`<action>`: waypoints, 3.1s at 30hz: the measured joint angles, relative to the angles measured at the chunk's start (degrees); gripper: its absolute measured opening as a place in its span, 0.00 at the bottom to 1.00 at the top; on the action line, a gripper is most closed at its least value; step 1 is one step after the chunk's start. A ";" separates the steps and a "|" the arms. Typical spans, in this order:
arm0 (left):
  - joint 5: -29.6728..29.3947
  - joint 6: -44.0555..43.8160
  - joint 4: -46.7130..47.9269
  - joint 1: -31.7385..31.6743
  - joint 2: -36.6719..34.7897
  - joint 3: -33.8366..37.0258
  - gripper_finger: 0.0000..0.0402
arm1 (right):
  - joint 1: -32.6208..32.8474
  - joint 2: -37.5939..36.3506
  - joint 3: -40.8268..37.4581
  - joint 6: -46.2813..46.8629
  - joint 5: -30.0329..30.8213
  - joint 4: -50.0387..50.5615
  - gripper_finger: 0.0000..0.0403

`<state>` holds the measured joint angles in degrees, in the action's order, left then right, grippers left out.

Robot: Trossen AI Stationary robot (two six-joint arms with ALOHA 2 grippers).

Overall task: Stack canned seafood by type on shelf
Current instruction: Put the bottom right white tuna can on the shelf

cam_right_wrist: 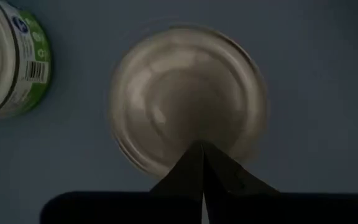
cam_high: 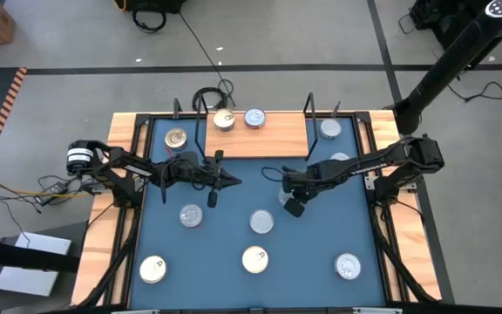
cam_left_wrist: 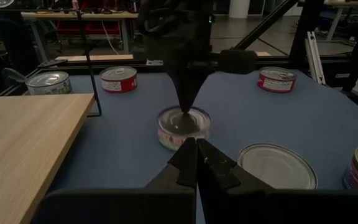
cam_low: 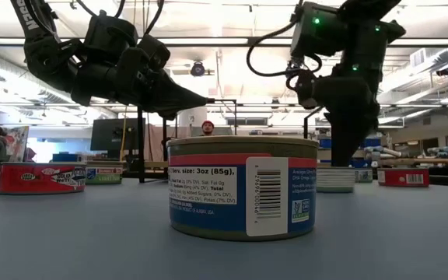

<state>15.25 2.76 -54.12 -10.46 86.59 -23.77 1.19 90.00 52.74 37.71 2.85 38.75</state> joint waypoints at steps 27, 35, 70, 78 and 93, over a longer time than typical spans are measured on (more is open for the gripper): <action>0.00 -0.02 0.02 0.00 0.00 0.00 0.01 | 2.23 0.00 7.29 -8.05 2.01 -0.30 0.05; 0.00 -0.02 0.01 0.00 0.00 0.00 0.01 | 2.23 -0.02 7.29 -9.87 1.99 -0.82 0.07; -0.02 1.71 0.02 0.00 0.00 0.00 0.01 | 5.90 -0.07 7.29 -17.92 4.63 -4.80 0.10; -0.02 1.71 0.02 0.00 0.00 0.00 0.01 | 8.34 -0.07 7.29 -13.38 6.57 -4.80 0.33; -0.02 1.71 0.04 0.00 0.00 0.00 0.01 | 8.87 2.39 7.90 -14.20 7.53 -7.12 0.50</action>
<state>15.22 4.47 -54.08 -10.46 86.59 -23.77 10.07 92.38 60.64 23.51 10.38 31.63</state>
